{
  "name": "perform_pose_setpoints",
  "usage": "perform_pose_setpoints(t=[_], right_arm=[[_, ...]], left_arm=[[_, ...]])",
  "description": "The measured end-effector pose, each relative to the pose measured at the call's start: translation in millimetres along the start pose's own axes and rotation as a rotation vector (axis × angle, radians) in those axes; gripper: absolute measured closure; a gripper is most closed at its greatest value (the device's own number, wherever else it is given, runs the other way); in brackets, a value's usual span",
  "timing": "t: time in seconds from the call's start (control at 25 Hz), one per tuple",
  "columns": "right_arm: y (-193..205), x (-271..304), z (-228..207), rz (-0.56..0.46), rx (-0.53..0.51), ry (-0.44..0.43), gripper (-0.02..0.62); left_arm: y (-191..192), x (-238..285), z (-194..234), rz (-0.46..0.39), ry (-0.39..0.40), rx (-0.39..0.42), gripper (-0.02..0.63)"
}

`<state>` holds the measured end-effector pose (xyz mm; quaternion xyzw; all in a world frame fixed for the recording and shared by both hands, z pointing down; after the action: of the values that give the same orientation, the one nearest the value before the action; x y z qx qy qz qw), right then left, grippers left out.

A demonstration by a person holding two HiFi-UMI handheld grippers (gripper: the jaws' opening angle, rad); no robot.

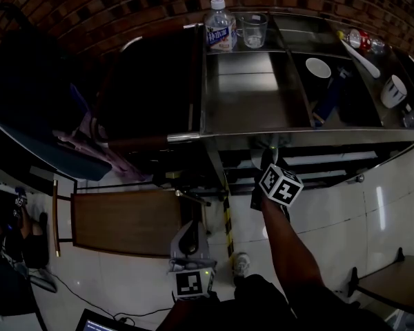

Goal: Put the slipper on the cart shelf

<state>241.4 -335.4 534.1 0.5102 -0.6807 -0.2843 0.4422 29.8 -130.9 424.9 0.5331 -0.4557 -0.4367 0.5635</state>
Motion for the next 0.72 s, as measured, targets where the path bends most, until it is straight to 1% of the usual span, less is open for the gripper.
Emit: perform_pose_setpoints(t=[0.2,0.32,0.4,0.48,0.52,0.6,0.72], right_arm=[[3,8,-6,0.014,-0.115,0.077,0.515],[0,15,-8,0.015,-0.210,0.109,0.490],[-2,18,-10,0.021,-0.282,0.135,0.446],[-1,18,-14,0.031,-0.356,0.167,0.417],[-2,19,-14,0.030,-0.389,0.173,0.405],[-3,22,-14,0.027,-0.440,0.180,0.394],[-1,27,-15,0.044,-0.505,0.193,0.346]], left_arm=[[-5,-6,0,-0.010,-0.003,-0.006,0.591],[-7,-9,1,-0.016,-0.010,-0.012,0.591],[-5,-12,2,-0.011,-0.015,-0.060,0.591],[-2,-16,3,-0.001,-0.022,-0.118,0.591],[-1,-17,3,0.002,-0.025,-0.130,0.591],[-3,-19,2,-0.001,-0.022,-0.125,0.591],[-7,-18,1,-0.015,-0.016,-0.102,0.591]])
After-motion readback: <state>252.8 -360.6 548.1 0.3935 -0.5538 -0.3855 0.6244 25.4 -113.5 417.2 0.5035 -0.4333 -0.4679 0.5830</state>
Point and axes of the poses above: the fingertips, and each gripper's own axes: x forward along the fingers, z to its left, y out of its underside, the point moved 1 cm from there along -x, backward along the fingers, and after that the axes turned 9 degrees about -z, right-handed, at the moved point
